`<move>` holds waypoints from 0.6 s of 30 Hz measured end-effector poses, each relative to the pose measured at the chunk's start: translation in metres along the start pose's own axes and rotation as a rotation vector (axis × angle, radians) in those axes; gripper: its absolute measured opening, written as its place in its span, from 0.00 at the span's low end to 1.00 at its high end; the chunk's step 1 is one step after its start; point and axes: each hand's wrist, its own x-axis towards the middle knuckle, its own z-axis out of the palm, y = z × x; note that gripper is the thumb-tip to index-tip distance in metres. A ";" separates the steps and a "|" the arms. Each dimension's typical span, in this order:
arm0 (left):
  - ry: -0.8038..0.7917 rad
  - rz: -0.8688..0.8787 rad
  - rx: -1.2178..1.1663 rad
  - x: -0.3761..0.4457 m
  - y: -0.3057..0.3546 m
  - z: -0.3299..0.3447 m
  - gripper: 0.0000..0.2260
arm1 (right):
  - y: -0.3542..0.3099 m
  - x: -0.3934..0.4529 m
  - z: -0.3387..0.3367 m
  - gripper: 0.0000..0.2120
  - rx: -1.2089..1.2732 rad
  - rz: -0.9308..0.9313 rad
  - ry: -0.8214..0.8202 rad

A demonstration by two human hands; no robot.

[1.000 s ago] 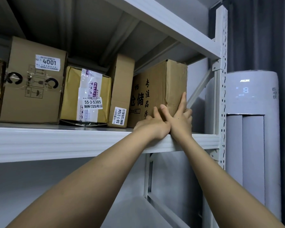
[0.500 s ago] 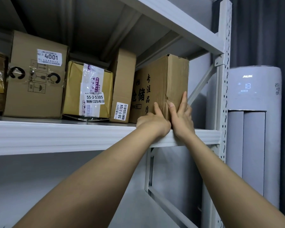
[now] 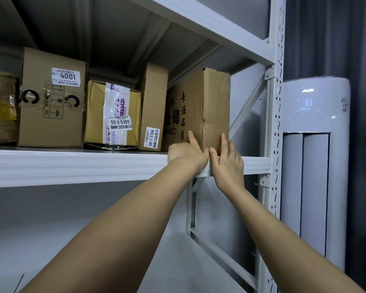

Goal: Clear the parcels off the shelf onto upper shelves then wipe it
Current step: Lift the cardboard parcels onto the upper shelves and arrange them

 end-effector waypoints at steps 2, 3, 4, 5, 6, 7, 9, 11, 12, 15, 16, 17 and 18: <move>0.075 0.035 0.071 -0.005 -0.002 0.005 0.30 | 0.002 -0.008 0.000 0.29 -0.015 -0.003 0.024; 0.110 0.054 0.114 -0.009 -0.003 0.008 0.30 | 0.004 -0.013 0.000 0.29 -0.022 0.001 0.027; 0.144 0.071 0.158 -0.012 -0.005 0.011 0.28 | 0.006 -0.019 0.000 0.29 -0.024 0.001 0.026; 0.188 0.093 0.199 -0.017 -0.007 0.014 0.26 | 0.009 -0.025 0.001 0.30 -0.016 -0.004 0.027; 0.236 0.118 0.234 -0.020 -0.009 0.015 0.24 | 0.010 -0.030 0.003 0.30 -0.007 -0.017 0.037; 0.263 0.140 0.268 -0.025 -0.009 0.016 0.22 | 0.013 -0.036 0.004 0.31 0.002 -0.031 0.045; 0.296 0.177 0.314 -0.035 -0.012 0.019 0.21 | 0.016 -0.047 0.006 0.32 0.007 -0.051 0.056; 0.326 0.222 0.338 -0.043 -0.018 0.026 0.22 | 0.016 -0.055 0.009 0.33 0.026 -0.052 0.061; 0.351 0.243 0.355 -0.048 -0.021 0.030 0.25 | 0.014 -0.059 0.010 0.33 0.033 -0.051 0.056; 0.436 0.298 0.432 -0.064 -0.036 0.045 0.30 | 0.009 -0.077 0.015 0.33 0.026 -0.059 0.026; 0.449 0.319 0.473 -0.067 -0.041 0.049 0.30 | 0.007 -0.082 0.017 0.33 0.023 -0.062 0.022; 0.443 0.342 0.505 -0.073 -0.047 0.053 0.30 | 0.005 -0.088 0.019 0.34 0.013 -0.057 0.015; 0.427 0.359 0.534 -0.082 -0.055 0.055 0.30 | 0.000 -0.098 0.022 0.34 0.003 -0.044 0.004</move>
